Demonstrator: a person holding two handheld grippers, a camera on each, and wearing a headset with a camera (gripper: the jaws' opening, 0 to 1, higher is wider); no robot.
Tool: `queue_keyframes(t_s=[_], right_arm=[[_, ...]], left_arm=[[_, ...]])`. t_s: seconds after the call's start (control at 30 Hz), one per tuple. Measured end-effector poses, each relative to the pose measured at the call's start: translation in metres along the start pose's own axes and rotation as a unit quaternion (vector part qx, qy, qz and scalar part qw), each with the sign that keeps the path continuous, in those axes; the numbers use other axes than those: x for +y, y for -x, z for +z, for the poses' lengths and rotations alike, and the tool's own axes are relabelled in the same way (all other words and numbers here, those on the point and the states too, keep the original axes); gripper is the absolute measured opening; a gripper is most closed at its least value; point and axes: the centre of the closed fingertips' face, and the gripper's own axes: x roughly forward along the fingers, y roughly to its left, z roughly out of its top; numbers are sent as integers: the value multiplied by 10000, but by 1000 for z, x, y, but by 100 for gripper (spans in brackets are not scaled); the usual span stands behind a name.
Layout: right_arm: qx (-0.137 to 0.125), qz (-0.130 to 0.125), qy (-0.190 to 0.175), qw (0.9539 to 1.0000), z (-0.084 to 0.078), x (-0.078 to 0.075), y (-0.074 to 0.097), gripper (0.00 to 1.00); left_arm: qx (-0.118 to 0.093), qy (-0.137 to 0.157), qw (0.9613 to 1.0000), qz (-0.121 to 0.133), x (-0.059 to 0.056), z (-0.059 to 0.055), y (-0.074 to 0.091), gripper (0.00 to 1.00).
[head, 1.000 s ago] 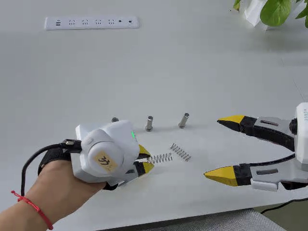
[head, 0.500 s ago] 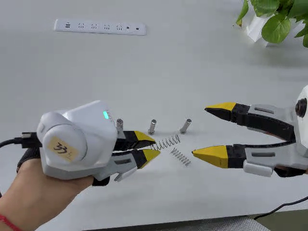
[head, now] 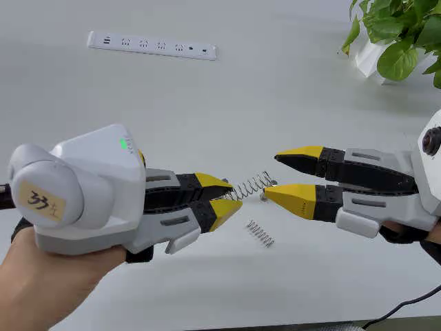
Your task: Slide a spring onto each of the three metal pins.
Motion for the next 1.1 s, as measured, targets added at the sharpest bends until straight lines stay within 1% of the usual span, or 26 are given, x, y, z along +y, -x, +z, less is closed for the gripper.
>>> queue_keyframes(t_s=[0.13, 0.23, 0.4, 0.73, 0.93, 1.1], right_arm=[[-86, -24, -77, 9999, 3, -4, 1, 27], [-179, -8, -185, 9997, 7, -2, 1, 25], [-202, 17, -192, 9996, 10, -1, 1, 23], [-331, 75, -252, 9991, 19, 2, -1, 19], [-396, 75, -270, 9988, 23, 5, -1, 17], [-393, 67, -268, 9988, 22, 5, 0, 15]], left_arm=[[-134, 33, 9999, -26, -2, 7, 0, 7], [-238, 43, 9997, -55, -4, 13, 0, 7], [-352, 66, 9993, -100, -7, 19, 0, 7], [-523, 51, 9985, -139, -8, 30, 1, 7], [-571, 42, 9983, -144, -10, 33, 2, 7], [-601, 36, 9981, -160, -11, 35, 3, 7]])
